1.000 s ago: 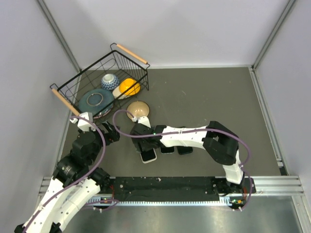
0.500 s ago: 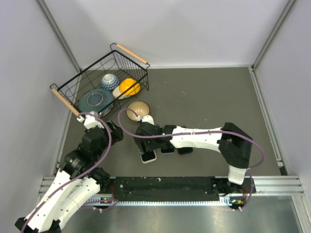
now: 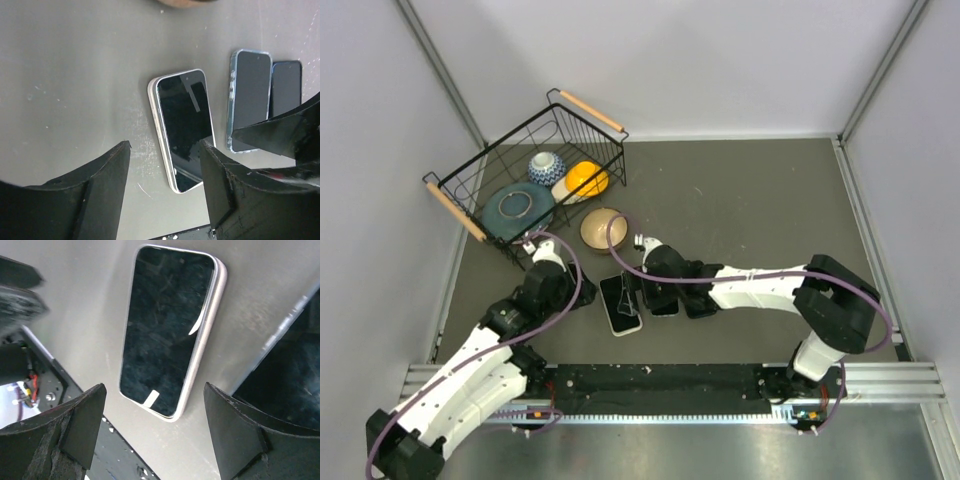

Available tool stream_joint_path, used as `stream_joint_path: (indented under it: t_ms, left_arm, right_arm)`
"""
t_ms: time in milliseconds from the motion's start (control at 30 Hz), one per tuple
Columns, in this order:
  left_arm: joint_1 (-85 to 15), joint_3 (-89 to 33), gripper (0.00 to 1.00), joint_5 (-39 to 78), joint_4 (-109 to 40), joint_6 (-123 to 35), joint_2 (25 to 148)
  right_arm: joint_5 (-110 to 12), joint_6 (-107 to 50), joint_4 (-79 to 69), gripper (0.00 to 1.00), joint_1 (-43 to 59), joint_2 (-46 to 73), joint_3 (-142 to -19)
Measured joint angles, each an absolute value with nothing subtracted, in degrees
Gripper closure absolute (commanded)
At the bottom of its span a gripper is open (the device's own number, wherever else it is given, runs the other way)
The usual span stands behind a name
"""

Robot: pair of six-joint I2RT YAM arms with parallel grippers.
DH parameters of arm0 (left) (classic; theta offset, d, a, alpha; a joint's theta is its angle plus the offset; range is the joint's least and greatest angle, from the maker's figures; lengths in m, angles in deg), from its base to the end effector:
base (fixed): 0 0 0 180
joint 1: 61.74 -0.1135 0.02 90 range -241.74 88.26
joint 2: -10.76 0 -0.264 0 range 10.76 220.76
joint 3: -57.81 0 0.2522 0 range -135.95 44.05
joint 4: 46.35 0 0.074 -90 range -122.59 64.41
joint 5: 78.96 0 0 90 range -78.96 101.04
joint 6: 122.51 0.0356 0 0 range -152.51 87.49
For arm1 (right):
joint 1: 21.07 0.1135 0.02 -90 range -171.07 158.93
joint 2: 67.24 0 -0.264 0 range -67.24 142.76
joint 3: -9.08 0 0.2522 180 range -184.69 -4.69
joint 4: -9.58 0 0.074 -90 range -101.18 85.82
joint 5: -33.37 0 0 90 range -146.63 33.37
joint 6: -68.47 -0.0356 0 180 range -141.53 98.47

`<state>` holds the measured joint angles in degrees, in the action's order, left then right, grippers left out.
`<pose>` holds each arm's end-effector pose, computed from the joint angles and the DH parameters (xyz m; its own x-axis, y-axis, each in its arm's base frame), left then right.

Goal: Put the phone into the phone case

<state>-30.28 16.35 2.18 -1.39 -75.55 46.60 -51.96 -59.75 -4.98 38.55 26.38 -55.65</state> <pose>0.1235 -0.0691 0.2236 -0.6778 -0.3759 -0.6319 -0.0664 0.8872 -0.4565 0.1679 0.2922 0.1798 -0.8237 -0.1858 -0.5357 -0.4838 0.7230 0.4931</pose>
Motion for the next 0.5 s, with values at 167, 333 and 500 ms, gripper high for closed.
stream_joint_path:
  t_ms: [167,333,500]
  left_arm:
    - [-30.28,19.67,0.4,5.57,-6.86,-77.13,51.19]
    - [-30.28,21.48,0.44,7.16,-11.03,-78.18,56.41]
    - [-30.28,21.92,0.5,7.64,-15.07,-78.79,61.53]
  right_arm:
    - [-47.7,-60.6,1.67,0.24,36.8,26.41,-53.74]
    - [-45.89,-60.6,4.23,0.24,35.38,27.06,-53.77]
    - [-44.71,-60.58,5.38,0.24,34.92,29.42,-53.85]
